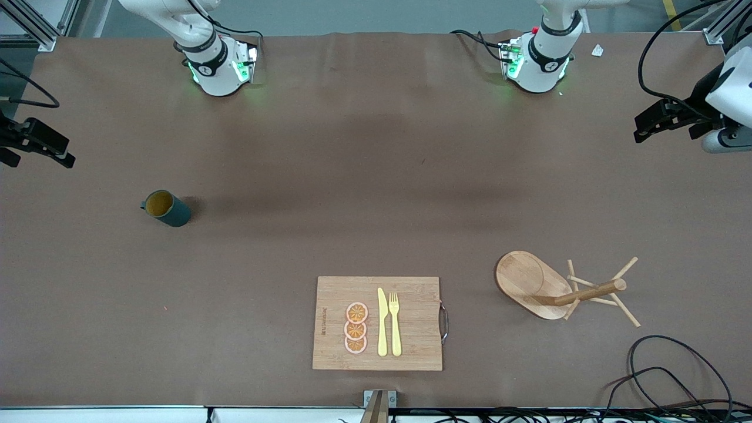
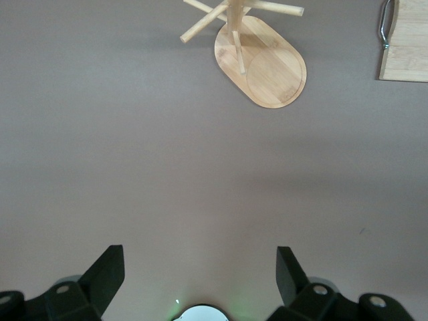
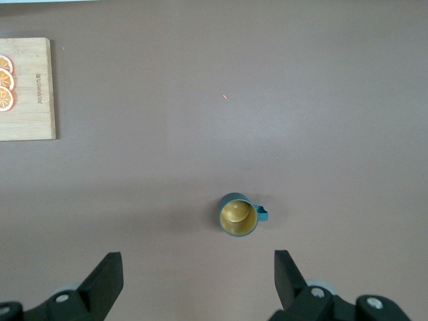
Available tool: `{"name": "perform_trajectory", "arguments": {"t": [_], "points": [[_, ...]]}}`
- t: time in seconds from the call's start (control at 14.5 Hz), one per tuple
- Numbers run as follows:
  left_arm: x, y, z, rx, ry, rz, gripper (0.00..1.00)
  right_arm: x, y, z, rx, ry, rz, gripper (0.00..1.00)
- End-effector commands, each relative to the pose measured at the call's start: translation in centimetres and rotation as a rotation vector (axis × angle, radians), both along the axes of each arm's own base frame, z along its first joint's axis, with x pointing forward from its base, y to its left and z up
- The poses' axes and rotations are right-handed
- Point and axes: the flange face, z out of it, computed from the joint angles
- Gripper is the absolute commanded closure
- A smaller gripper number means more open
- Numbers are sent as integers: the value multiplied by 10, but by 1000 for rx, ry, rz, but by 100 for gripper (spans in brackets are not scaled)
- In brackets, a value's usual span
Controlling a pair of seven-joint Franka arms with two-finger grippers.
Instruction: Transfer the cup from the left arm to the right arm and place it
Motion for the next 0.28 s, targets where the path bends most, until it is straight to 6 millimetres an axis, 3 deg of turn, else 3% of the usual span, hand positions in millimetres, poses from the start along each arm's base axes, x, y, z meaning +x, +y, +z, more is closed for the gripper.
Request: {"name": "perform_trajectory", "arguments": {"t": [0.0,0.21], "points": [[-1,-10,5,-2,1,-33,0,-16,0,-1,-10,-15,16,0],[-1,-10,10,-4,-8,-30,0,-20,-1,-8,-8,-3,12,0]]}}
